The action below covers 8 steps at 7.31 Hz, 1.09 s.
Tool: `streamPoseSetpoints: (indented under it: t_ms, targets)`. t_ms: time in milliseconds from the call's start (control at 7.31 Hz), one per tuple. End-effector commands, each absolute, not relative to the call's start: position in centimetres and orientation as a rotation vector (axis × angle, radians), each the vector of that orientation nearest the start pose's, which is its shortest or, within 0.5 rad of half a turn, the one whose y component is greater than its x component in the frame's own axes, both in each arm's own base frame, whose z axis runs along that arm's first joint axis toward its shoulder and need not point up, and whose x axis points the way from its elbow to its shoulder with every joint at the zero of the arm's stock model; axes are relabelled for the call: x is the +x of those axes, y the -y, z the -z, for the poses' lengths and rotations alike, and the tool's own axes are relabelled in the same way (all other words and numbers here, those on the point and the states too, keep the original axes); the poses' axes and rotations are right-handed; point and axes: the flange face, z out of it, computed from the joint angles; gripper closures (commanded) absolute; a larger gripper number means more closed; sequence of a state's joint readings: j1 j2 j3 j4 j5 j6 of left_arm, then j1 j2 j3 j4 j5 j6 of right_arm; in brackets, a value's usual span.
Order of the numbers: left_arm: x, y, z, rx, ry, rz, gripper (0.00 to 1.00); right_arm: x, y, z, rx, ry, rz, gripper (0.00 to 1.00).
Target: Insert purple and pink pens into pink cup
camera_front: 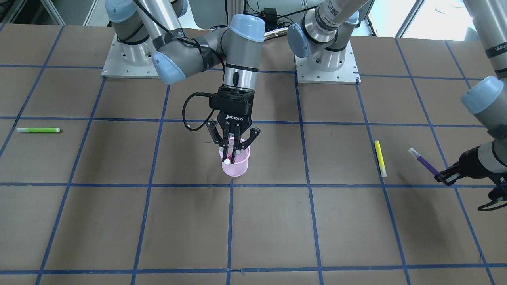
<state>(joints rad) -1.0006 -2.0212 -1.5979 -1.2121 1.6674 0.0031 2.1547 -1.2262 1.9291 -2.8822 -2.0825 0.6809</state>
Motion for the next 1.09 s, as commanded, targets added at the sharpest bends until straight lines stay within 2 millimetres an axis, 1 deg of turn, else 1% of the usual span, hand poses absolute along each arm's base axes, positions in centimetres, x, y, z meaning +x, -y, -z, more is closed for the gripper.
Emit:
streamPoseSetpoints:
  t_ms: [0,274,411,547,684,821,958]
  targets:
    - [22.1,59.2,-27.9,-0.828,-2.950,-0.150,1.00,38.3,42.7,-27.6,0.384,-2.961,1.178,1.00]
    - [17.2,59.9,-33.3,-0.699,-2.904,-0.007,1.00,38.4,42.7,-27.2,0.377,-2.961,1.163,1.00]
    - [14.2,60.9,-35.0,-0.634,-2.900,0.113,1.00,38.5,42.7,-27.0,0.379,-2.963,1.156,0.72]
    - [9.8,61.6,-36.9,-0.547,-2.893,0.204,1.00,38.6,42.9,-27.4,0.381,-2.953,1.162,0.30]
    - [6.1,61.4,-38.7,-0.516,-2.897,0.262,1.00,38.6,42.9,-27.5,0.380,-2.952,1.165,0.07]
    - [3.3,61.1,-39.5,-0.521,-2.901,0.298,1.00,38.5,43.4,-28.5,0.382,-2.938,1.170,0.00]
    - [0.6,60.9,-40.6,-0.536,-2.904,0.359,1.00,38.2,44.7,-30.0,0.380,-2.882,1.122,0.00]
